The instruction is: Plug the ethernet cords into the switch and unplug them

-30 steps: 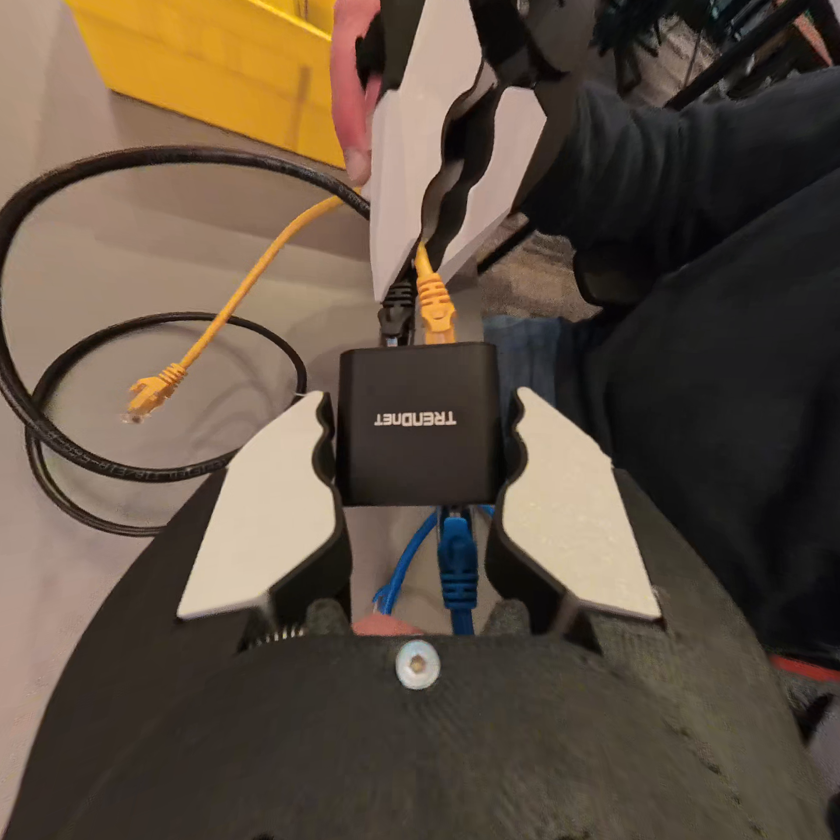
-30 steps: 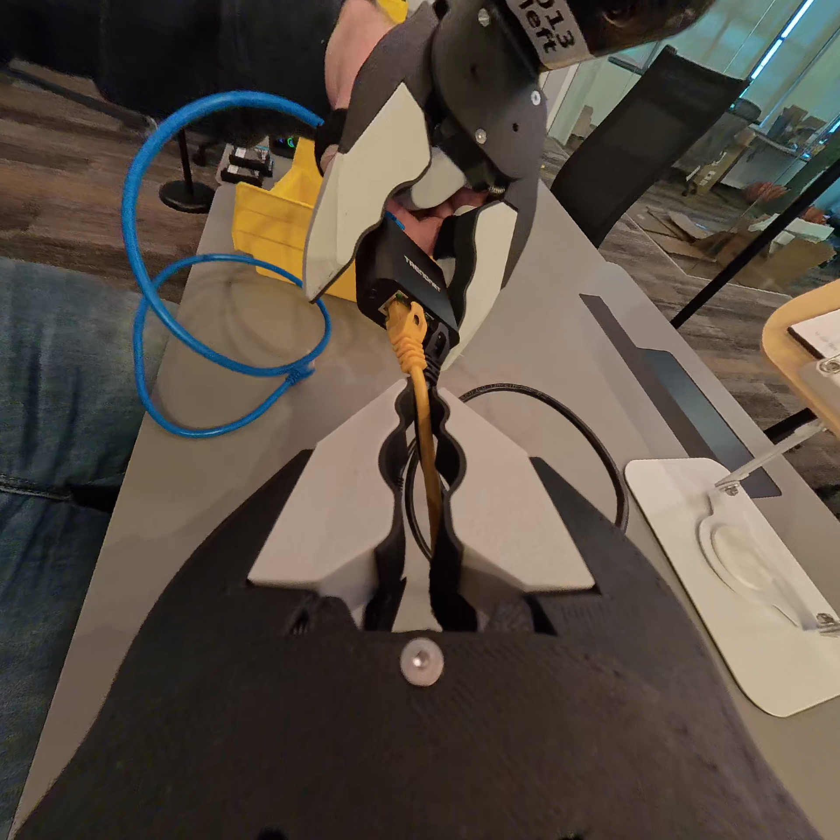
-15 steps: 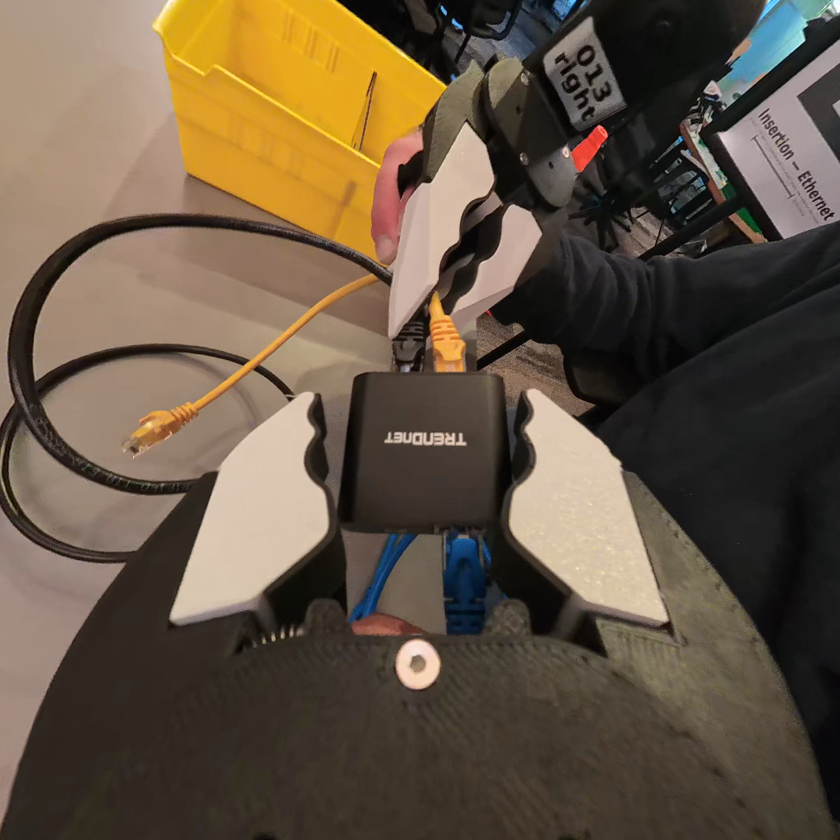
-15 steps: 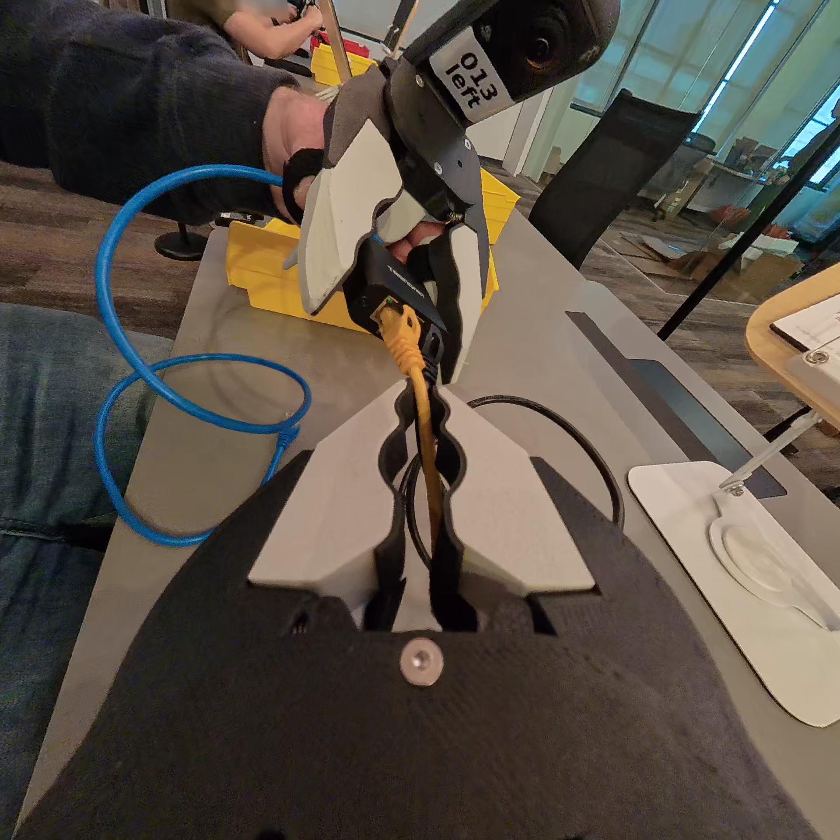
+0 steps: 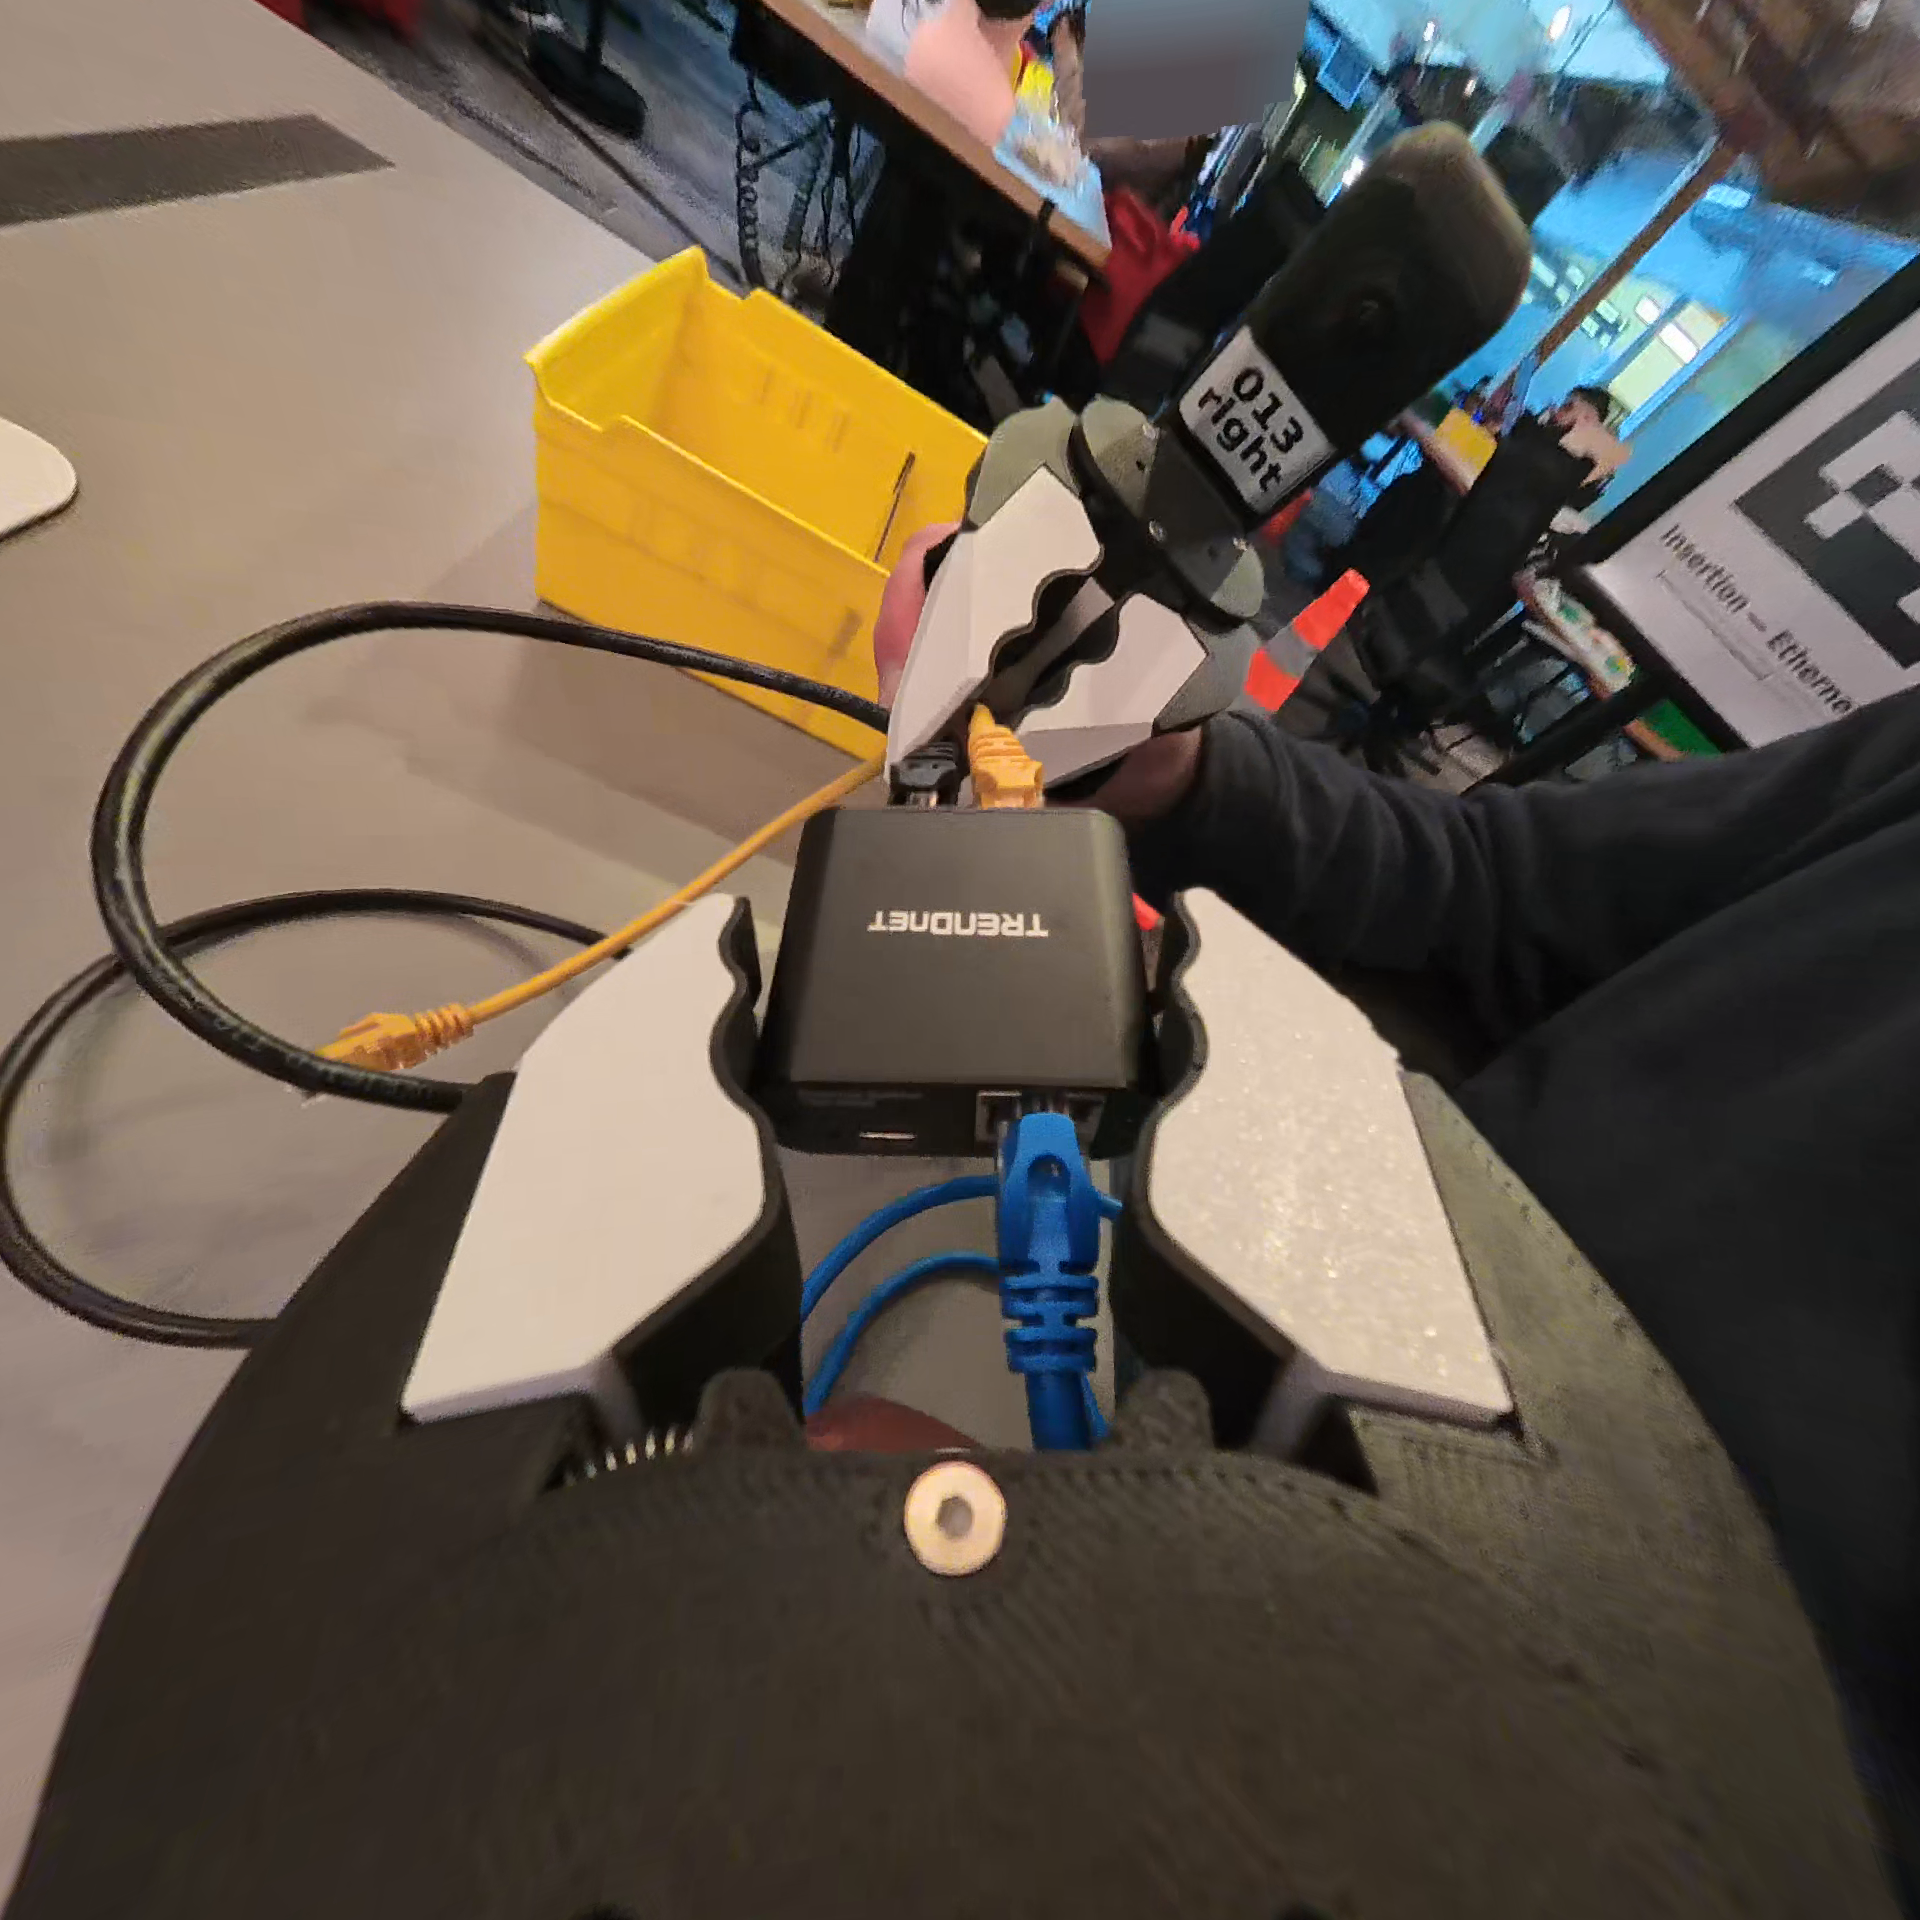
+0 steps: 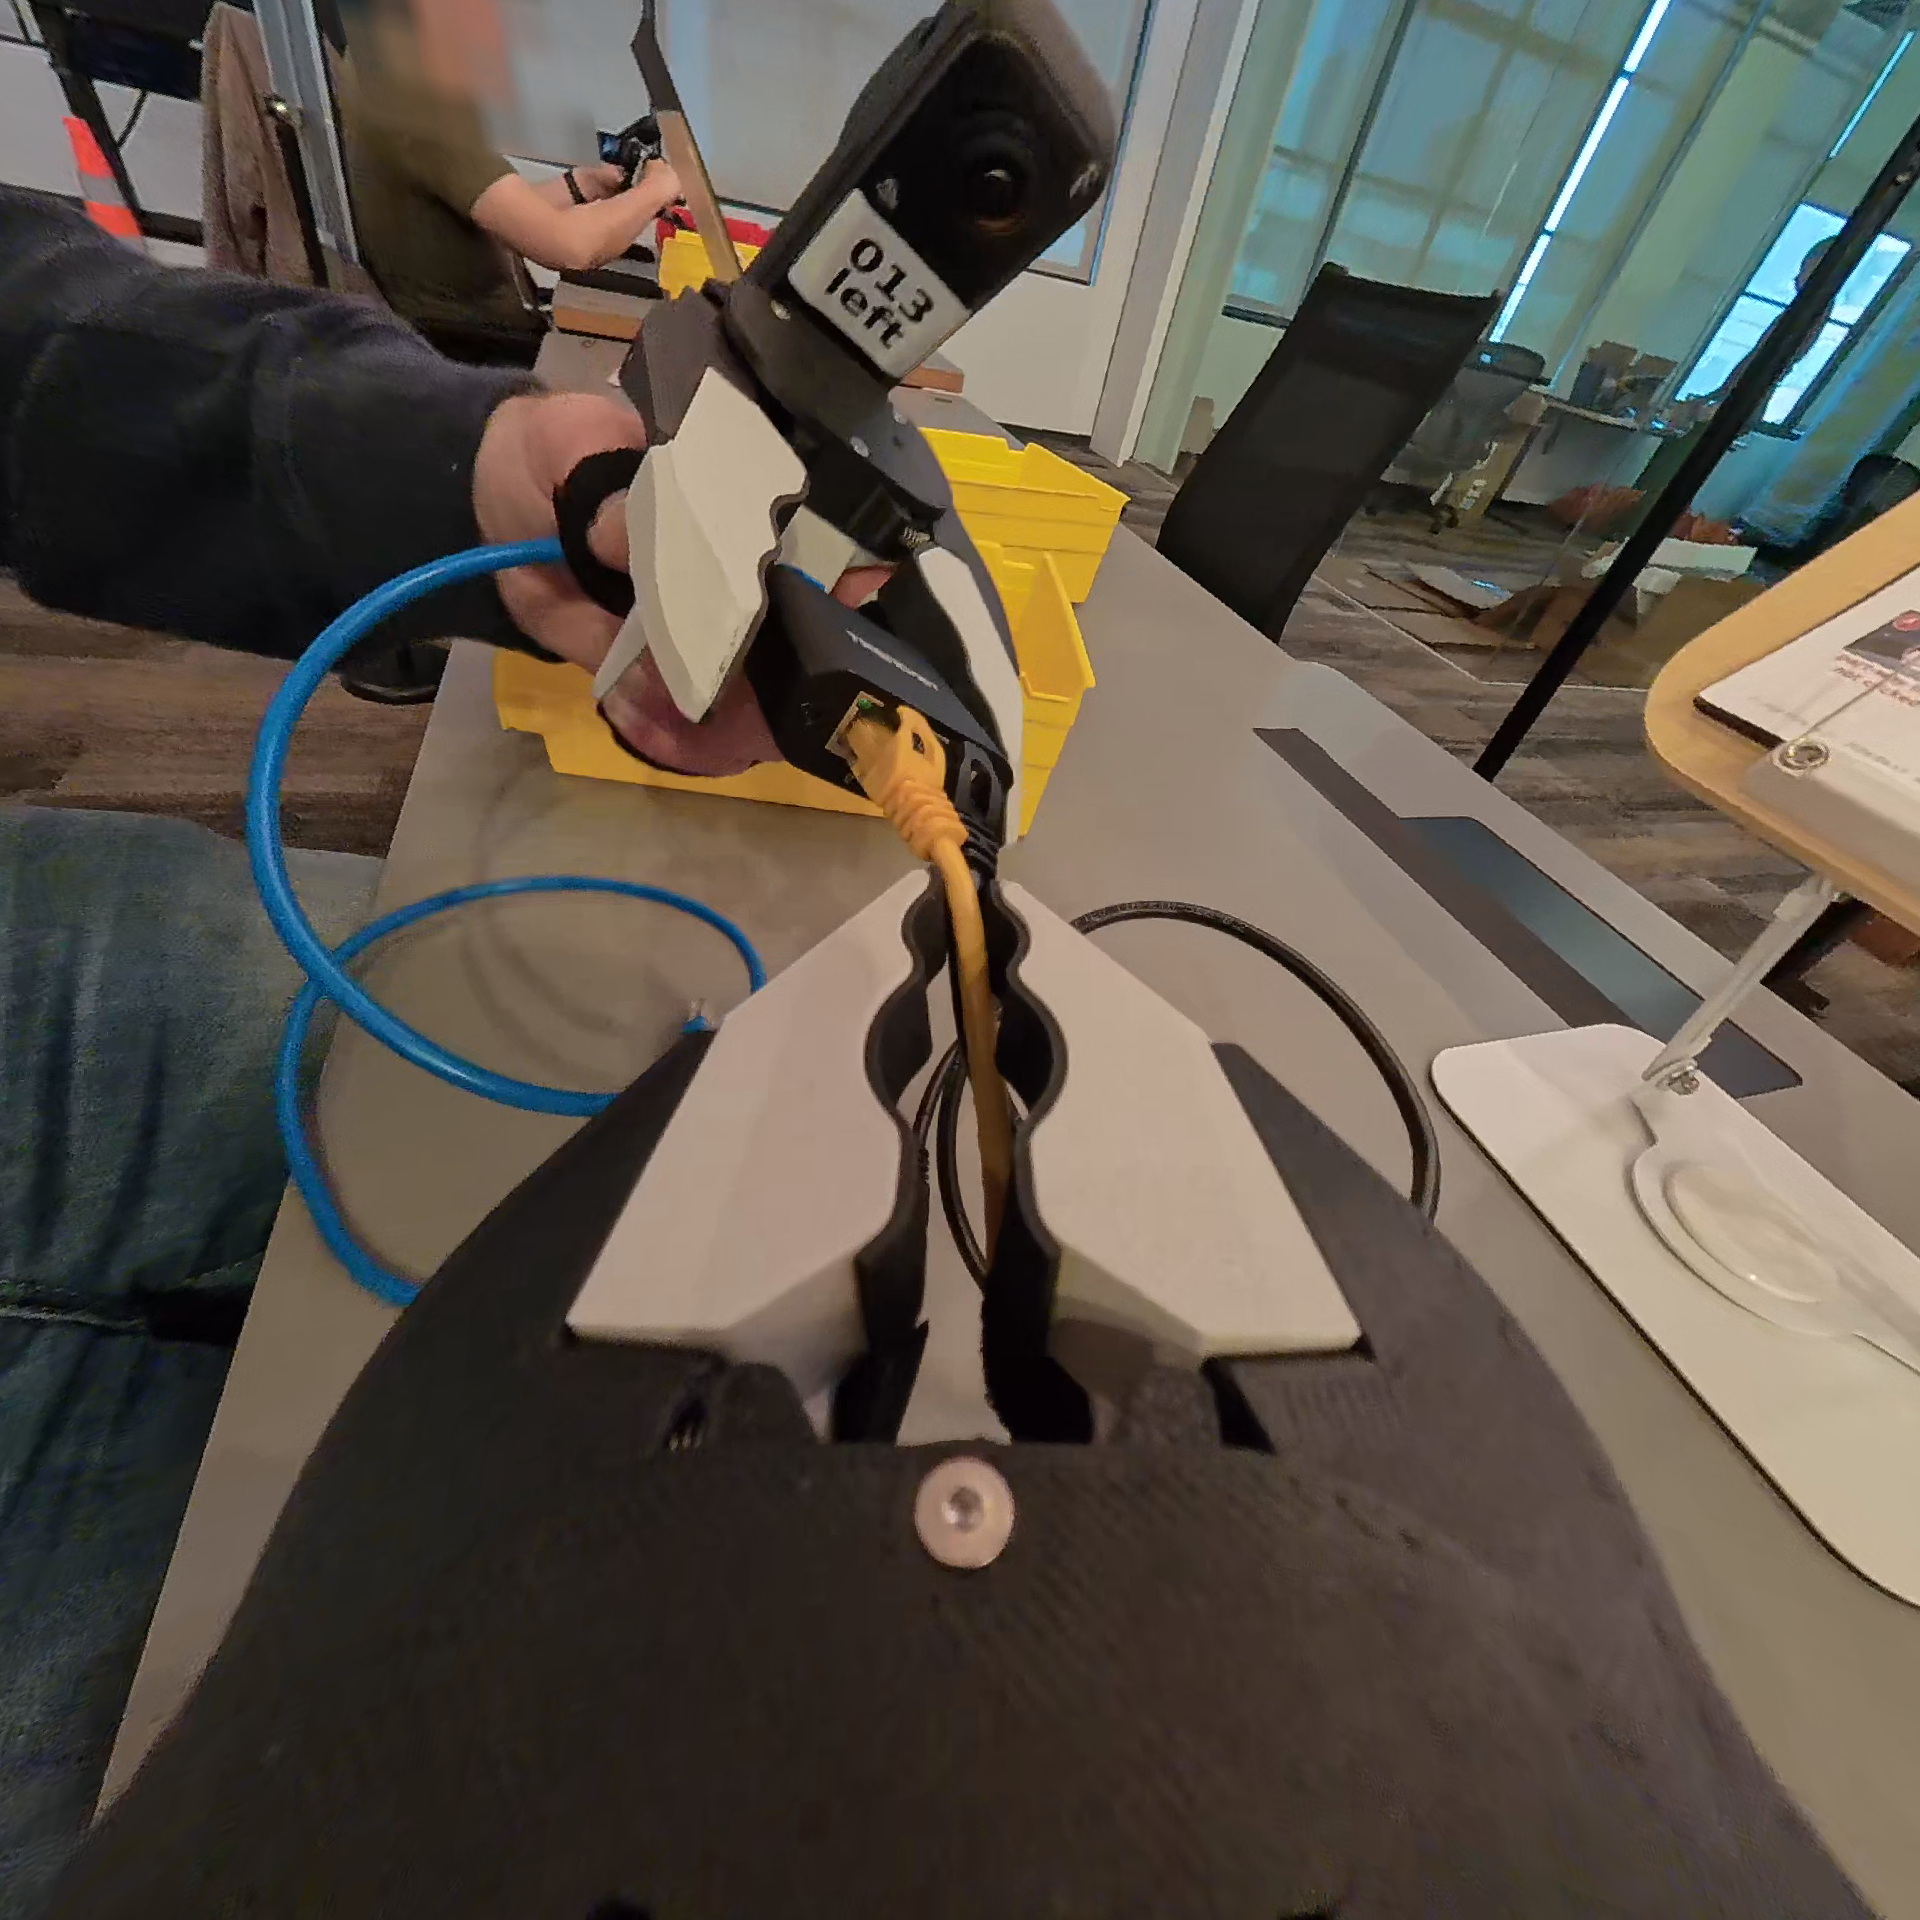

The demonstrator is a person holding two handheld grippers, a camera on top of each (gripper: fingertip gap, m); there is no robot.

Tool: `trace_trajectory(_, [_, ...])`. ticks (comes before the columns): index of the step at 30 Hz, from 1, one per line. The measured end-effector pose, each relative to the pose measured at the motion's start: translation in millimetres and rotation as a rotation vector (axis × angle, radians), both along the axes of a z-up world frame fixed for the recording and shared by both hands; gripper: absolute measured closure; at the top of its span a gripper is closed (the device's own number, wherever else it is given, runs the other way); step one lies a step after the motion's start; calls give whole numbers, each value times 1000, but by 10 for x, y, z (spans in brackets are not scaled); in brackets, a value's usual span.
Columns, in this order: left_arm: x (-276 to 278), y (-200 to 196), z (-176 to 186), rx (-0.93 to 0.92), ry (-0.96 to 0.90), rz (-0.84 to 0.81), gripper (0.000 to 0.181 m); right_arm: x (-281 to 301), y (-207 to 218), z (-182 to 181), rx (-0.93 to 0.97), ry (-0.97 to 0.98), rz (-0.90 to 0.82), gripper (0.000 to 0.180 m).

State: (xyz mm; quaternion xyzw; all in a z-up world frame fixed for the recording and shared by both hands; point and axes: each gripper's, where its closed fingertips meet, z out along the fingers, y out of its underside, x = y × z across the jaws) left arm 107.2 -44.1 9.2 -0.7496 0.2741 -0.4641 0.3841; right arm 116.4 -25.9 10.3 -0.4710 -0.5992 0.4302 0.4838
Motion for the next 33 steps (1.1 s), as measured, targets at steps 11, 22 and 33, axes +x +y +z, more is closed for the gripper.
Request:
trace_trajectory(11, [73, 16, -93, 19, 81, 28, 108, 32, 52, -30, -18, 10, -35, 175])
trace_trajectory(22, [69, -119, -175, -23, 146, -107, 100, 45, -41, -96, 86, -94, 6, 176])
trace_trajectory(33, [114, -232, -376, -145, 416, -380, 104, 19, -90, -102, 199, -150, 14, 176])
